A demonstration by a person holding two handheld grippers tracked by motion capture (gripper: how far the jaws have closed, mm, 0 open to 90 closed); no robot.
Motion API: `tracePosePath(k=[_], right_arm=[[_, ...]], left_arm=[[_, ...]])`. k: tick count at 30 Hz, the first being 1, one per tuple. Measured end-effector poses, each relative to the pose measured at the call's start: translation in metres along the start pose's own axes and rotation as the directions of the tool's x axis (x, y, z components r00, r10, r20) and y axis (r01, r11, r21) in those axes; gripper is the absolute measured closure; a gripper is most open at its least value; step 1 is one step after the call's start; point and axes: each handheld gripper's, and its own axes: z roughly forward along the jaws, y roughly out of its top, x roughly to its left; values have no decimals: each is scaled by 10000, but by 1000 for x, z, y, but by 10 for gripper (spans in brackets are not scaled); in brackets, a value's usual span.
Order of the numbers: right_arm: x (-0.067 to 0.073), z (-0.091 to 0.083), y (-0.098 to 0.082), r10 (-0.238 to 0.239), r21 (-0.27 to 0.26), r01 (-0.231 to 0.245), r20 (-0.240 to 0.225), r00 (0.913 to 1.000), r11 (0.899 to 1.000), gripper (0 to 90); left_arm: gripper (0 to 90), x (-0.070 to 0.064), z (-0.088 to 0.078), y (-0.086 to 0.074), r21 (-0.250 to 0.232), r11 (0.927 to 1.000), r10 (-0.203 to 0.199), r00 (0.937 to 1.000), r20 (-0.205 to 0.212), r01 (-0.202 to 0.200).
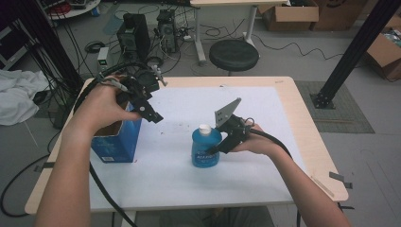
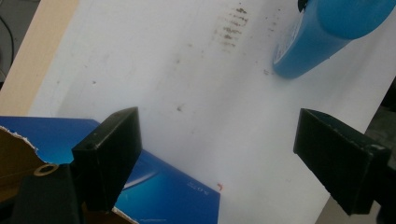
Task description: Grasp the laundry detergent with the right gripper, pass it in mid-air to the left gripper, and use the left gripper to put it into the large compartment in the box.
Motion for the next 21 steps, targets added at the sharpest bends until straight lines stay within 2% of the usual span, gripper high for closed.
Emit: tracePosePath(k=[15, 21], right_arm=[[-1, -1, 2, -316, 135, 318, -137, 9994, 9994, 445], [-1, -4, 9, -290, 200, 295, -246, 9993, 9994, 447]], left_arm=[[159, -4, -1, 5, -27, 9998, 209, 9997, 112, -209], [159, -8, -4, 8, -125, 9992, 388, 9990, 211, -385]])
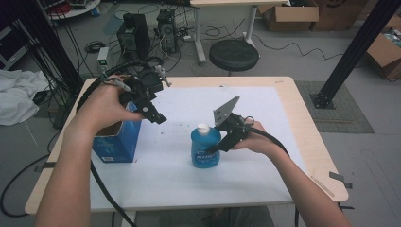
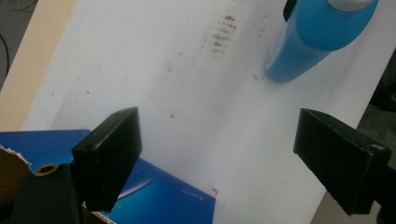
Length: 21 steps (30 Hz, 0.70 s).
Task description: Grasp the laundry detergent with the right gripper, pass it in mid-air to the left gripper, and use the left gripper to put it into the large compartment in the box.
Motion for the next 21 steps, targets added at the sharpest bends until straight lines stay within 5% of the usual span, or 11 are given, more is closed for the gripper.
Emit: tracePosePath(k=[21], right_arm=[[-1, -14, 55, -326, 334, 330, -134, 9994, 9989, 449]], left_arm=[[156, -21, -14, 22, -300, 9968, 760, 9958, 514, -746]])
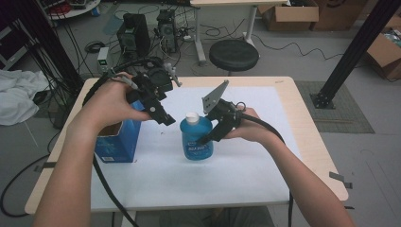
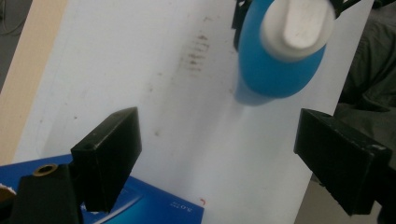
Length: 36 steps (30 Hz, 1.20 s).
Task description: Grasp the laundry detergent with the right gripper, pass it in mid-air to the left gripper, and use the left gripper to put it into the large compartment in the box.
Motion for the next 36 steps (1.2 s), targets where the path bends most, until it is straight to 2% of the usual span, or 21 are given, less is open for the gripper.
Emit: tracePosePath(k=[5, 21, 36], right_arm=[[-2, 0, 6, -27, 15, 27, -48, 10000, 10000, 449], [-1, -1, 24, -198, 12, 198, -182, 9996, 9998, 448], [2, -7, 28, -394, -25, 393, -170, 9991, 9992, 448]], left_arm=[[156, -4, -1, 6, -5, 9998, 199, 9998, 81, -199], [156, -21, 12, 27, 363, 9949, 929, 9948, 412, -944], [157, -26, 26, 35, 683, 9908, 1141, 9926, 420, -1168]])
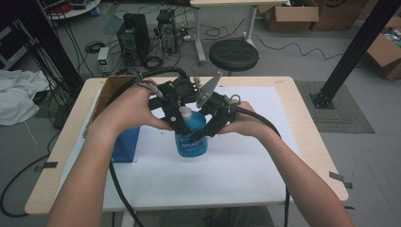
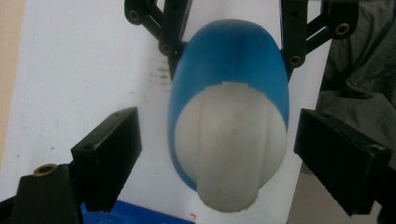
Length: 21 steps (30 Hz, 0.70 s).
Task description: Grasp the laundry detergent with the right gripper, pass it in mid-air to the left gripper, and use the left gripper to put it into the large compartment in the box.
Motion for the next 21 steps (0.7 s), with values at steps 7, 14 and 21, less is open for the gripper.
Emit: tracePosePath(k=[7, 14, 21], right_arm=[[2, -2, 0, 140, -71, -141, -130, 9998, 9999, 449], [3, -2, 0, 155, 40, -155, -174, 9997, 9999, 449], [3, -2, -1, 258, 51, -257, -196, 9995, 9997, 449]], left_arm=[[160, 0, 3, 1, 68, 10000, 23, 10000, -37, -23], [183, -1, 5, 4, 152, 9999, 76, 10000, -53, -76], [221, -1, 8, 5, 162, 9998, 133, 9999, -12, -133]])
